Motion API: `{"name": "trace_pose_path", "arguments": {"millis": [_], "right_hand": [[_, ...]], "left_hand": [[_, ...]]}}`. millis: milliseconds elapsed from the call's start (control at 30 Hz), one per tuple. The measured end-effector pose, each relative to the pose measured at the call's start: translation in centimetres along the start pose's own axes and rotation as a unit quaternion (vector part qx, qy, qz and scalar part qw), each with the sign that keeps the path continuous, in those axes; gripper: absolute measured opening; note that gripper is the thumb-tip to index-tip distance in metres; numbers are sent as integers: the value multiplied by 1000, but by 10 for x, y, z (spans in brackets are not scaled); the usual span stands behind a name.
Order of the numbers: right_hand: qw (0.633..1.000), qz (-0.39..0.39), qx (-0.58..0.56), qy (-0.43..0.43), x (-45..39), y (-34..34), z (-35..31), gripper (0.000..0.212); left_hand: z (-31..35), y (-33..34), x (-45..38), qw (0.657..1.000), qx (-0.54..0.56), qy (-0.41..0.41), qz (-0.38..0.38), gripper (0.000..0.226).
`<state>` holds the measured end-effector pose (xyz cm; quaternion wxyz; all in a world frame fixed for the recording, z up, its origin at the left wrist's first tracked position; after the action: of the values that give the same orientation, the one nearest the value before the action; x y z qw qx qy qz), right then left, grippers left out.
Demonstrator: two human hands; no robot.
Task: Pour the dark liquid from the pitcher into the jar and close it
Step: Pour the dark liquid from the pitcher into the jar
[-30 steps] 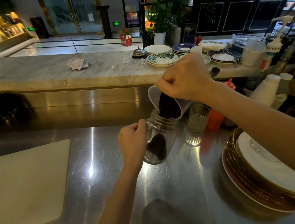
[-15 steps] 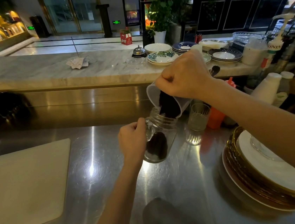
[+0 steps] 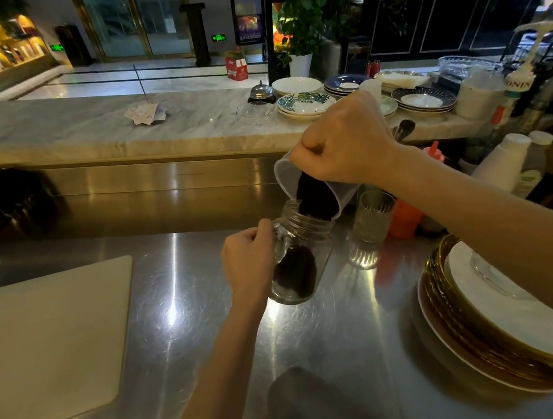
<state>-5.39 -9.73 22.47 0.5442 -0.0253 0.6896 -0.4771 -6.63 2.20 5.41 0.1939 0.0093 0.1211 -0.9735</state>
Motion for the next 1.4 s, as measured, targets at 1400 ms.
{"name": "trace_pose_path", "arguments": {"millis": [1400], "right_hand": [[999,-42,0,21,-4,9,9,45]], "left_hand": [[-3,3,0,1000,8,4,-19,50]]}}
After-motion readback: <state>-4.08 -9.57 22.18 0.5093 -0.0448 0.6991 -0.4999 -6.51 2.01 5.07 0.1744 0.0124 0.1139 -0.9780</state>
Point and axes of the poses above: each hand's wrist, its own x-axis away from the middle knuckle, its own y-axis out of the palm, z = x × y, the point moved 8 cm from there along -x, towards the middle knuckle, and after that the axes turned 6 degrees about -x, right-handed, at the moved point
